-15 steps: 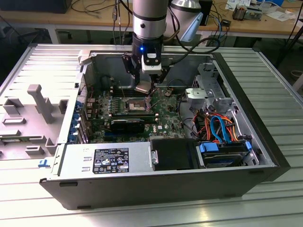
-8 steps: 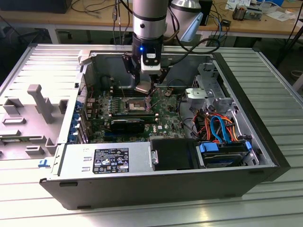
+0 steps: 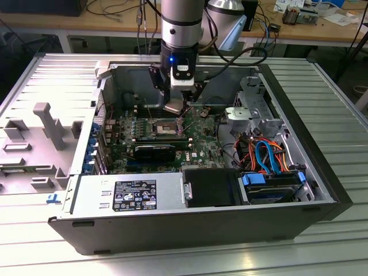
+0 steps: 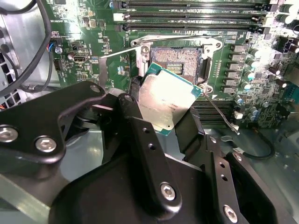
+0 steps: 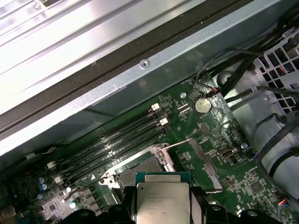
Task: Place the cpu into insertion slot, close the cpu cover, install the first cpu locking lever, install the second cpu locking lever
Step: 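Place the cpu into insertion slot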
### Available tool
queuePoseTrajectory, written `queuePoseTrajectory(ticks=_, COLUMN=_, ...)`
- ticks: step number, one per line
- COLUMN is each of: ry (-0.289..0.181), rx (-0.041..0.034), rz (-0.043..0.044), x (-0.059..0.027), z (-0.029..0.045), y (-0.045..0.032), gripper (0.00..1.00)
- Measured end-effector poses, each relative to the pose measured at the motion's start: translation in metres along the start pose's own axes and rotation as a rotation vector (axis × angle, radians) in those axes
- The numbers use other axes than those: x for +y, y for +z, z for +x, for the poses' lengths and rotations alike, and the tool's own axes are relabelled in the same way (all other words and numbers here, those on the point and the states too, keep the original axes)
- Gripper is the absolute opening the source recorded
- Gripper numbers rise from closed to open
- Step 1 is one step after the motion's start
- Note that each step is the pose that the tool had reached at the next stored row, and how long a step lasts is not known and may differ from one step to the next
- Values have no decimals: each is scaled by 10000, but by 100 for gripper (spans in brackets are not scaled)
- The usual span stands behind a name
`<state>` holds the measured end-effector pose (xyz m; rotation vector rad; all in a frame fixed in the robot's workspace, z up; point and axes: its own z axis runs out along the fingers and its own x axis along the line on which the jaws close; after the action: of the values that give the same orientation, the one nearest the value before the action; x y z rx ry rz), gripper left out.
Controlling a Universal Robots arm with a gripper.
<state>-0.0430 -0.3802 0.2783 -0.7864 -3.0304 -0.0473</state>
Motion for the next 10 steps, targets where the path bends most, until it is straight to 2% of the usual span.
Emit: queuePoseTrajectory(ticks=10, ry=259, rx=-7, rz=-5, x=0, z=0, y=5, gripper=54)
